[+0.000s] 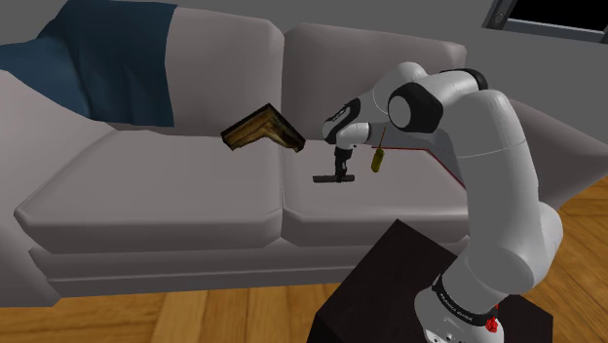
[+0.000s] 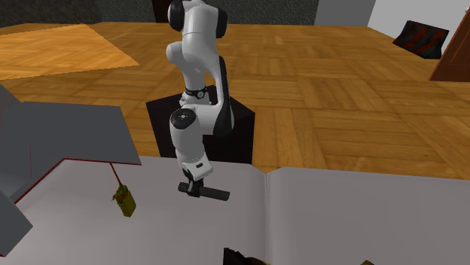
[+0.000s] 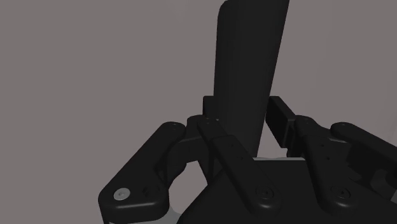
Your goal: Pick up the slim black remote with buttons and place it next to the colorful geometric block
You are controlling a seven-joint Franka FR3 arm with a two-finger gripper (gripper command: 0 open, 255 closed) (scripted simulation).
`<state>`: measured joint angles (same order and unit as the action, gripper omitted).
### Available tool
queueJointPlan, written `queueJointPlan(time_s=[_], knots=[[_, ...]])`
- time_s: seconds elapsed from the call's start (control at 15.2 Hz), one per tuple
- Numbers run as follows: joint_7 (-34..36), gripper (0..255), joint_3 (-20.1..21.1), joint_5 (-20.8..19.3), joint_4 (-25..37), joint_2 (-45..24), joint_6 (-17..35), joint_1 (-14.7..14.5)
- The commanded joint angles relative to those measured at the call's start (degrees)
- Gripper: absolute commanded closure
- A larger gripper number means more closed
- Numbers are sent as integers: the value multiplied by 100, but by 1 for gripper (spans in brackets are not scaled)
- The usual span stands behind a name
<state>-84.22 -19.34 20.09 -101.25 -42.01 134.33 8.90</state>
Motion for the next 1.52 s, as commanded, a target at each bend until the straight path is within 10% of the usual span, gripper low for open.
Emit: queueJointPlan(time_s=[0.0,1.45], knots=[[35,255,-39,-43,-34,124,-90,-39],[341,255,-410,-541,-17,1268,-1203,-297]])
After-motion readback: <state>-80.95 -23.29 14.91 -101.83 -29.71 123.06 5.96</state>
